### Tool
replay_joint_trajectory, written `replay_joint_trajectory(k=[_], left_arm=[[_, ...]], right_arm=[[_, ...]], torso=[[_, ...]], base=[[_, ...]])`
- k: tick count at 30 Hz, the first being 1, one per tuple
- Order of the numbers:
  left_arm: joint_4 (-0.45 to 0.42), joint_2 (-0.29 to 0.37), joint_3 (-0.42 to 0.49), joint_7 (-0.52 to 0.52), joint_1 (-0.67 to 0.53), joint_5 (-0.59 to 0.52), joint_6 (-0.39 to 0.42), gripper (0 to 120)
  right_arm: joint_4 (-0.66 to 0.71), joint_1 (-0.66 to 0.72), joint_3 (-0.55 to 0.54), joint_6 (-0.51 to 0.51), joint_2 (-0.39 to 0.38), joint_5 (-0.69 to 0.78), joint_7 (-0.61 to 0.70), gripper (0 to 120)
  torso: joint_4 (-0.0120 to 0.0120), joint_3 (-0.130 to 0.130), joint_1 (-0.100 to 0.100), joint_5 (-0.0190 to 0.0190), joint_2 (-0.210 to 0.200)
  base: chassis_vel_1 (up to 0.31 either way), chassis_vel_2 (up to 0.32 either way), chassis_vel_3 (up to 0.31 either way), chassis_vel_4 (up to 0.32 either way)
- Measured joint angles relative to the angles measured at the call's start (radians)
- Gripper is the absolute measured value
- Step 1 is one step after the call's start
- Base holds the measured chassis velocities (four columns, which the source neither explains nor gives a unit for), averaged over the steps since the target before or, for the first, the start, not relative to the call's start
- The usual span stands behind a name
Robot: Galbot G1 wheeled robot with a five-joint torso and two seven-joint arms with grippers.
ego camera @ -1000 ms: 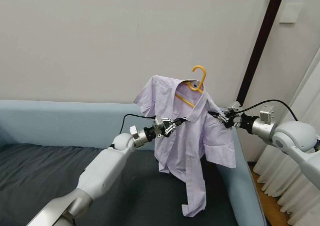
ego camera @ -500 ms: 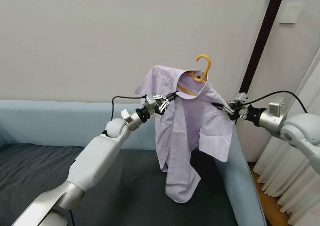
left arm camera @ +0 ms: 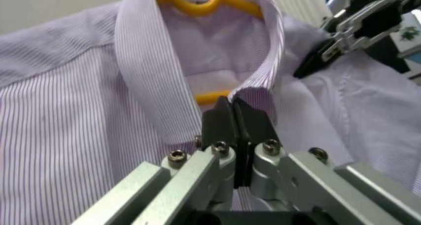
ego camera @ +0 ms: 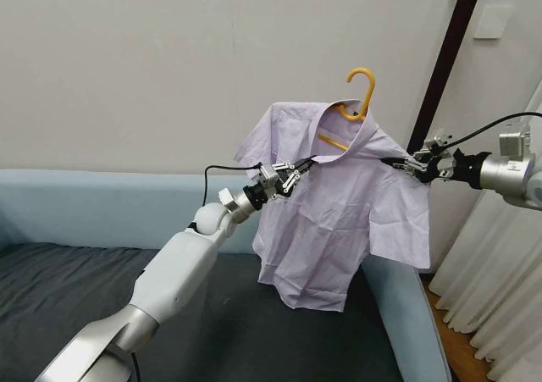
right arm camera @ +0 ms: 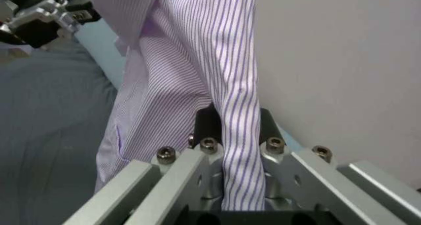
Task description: Pick up the clothes from the sofa and hang them on the clothes hanger.
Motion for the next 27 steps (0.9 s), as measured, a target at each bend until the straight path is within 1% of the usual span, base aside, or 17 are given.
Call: replay_joint_trajectory(k=[1, 3, 5, 6, 7, 10, 11, 12, 13, 15, 16, 17, 19, 21, 22, 23, 27], left_arm=[[0.0, 0.0, 0.0, 0.0, 0.0, 0.0, 0.0, 0], [-0.031, 0.003, 0.01, -0.112, 0.051, 0.018, -0.005, 0], [-0.047, 0.016, 0.006, -0.162, 0.093, 0.022, -0.011, 7], [-0.047, 0.016, 0.006, -0.162, 0.093, 0.022, -0.011, 7], [-0.055, 0.021, 0.001, -0.171, 0.11, 0.024, -0.013, 10], [-0.093, 0.047, -0.05, -0.188, 0.206, 0.036, -0.026, 25], [-0.093, 0.047, -0.05, -0.188, 0.206, 0.036, -0.026, 25], [-0.098, 0.051, -0.059, -0.191, 0.221, 0.037, -0.026, 29], [-0.113, 0.059, -0.082, -0.2, 0.255, 0.038, -0.028, 33], [-0.125, 0.063, -0.097, -0.206, 0.277, 0.04, -0.029, 40], [-0.142, 0.066, -0.114, -0.219, 0.306, 0.043, -0.03, 47], [-0.142, 0.066, -0.114, -0.219, 0.306, 0.043, -0.03, 47], [-0.169, 0.073, -0.148, -0.243, 0.362, 0.048, -0.032, 55], [-0.171, 0.076, -0.169, -0.248, 0.387, 0.059, -0.042, 65], [-0.171, 0.076, -0.169, -0.248, 0.387, 0.059, -0.042, 65], [-0.17, 0.078, -0.176, -0.251, 0.395, 0.062, -0.046, 68], [-0.148, 0.089, -0.192, -0.265, 0.411, 0.067, -0.066, 86]], right_arm=[[0.0, 0.0, 0.0, 0.0, 0.0, 0.0, 0.0, 1], [0.005, -0.013, 0.001, -0.009, -0.001, 0.01, 0.005, 1], [-0.002, -0.027, 0.01, -0.009, 0.002, 0.025, 0.052, 1], [-0.002, -0.027, 0.01, -0.009, 0.002, 0.025, 0.052, 1], [-0.002, -0.039, 0.019, -0.01, 0.007, 0.036, 0.08, 1], [-0.003, -0.11, 0.072, -0.016, 0.038, 0.064, 0.252, 1], [-0.003, -0.11, 0.072, -0.016, 0.038, 0.064, 0.252, 1], [-0.004, -0.118, 0.078, -0.017, 0.046, 0.066, 0.281, 1], [-0.011, -0.13, 0.09, -0.022, 0.07, 0.059, 0.343, 1], [-0.017, -0.135, 0.099, -0.028, 0.092, 0.042, 0.386, 1], [-0.026, -0.138, 0.111, -0.041, 0.123, 0.015, 0.444, 1], [-0.026, -0.138, 0.111, -0.041, 0.123, 0.015, 0.444, 1], [-0.024, -0.139, 0.135, -0.1, 0.184, -0.043, 0.602, 1], [-0.002, -0.142, 0.152, -0.134, 0.215, -0.07, 0.699, 1], [-0.002, -0.142, 0.152, -0.134, 0.215, -0.07, 0.699, 1], [0.012, -0.147, 0.166, -0.147, 0.225, -0.083, 0.731, 1], [0.087, -0.196, 0.246, -0.179, 0.222, -0.103, 0.803, 1]], torso=[[0.0, 0.0, 0.0, 0.0, 0.0], [0.0003, 0.0, 0.0, -0.0001, 0.0], [0.0003, 0.0, 0.0, -0.0003, 0.0], [0.0003, 0.0, 0.0, -0.0003, 0.0], [0.0003, 0.0, 0.0, -0.0003, 0.0], [0.0004, 0.0, 0.0, -0.0002, 0.0], [0.0004, 0.0, 0.0, -0.0002, 0.0], [0.0004, 0.0, 0.0, -0.0003, 0.0], [0.0004, 0.0, 0.0, -0.0005, 0.0], [0.0004, 0.0, 0.0, -0.0003, 0.0], [0.0006, 0.0, 0.0, -0.0003, 0.0], [0.0006, 0.0, 0.0, -0.0003, 0.0], [0.0006, 0.0, 0.0, -0.0002, 0.0], [0.0005, 0.0, 0.0, -0.0003, 0.0], [0.0005, 0.0, 0.0, -0.0003, 0.0], [0.0007, 0.0, 0.0, -0.0004, 0.0], [0.0004, 0.0, 0.0, -0.0003, 0.0]], base=[[0.0, 0.0, 0.0, 0.0], [0.0, 0.0, 0.0, 0.0], [0.0, 0.0, 0.0, 0.0], [0.0, 0.0, 0.0, 0.0], [0.0, 0.0, 0.0, 0.0], [0.0, 0.0, 0.0, 0.0], [0.0, 0.0, 0.0, 0.0], [0.0, 0.0, 0.0, 0.0], [0.0, 0.0, 0.0, 0.0], [0.0, 0.0, 0.0, 0.0], [0.0, 0.0, 0.0, 0.0], [0.0, 0.0, 0.0, 0.0], [0.0, 0.0, 0.0, 0.0], [0.0, 0.0, 0.0, 0.0], [0.0, 0.0, 0.0, 0.0], [0.0, 0.0, 0.0, 0.0], [0.0, 0.0, 0.0, 0.0]])
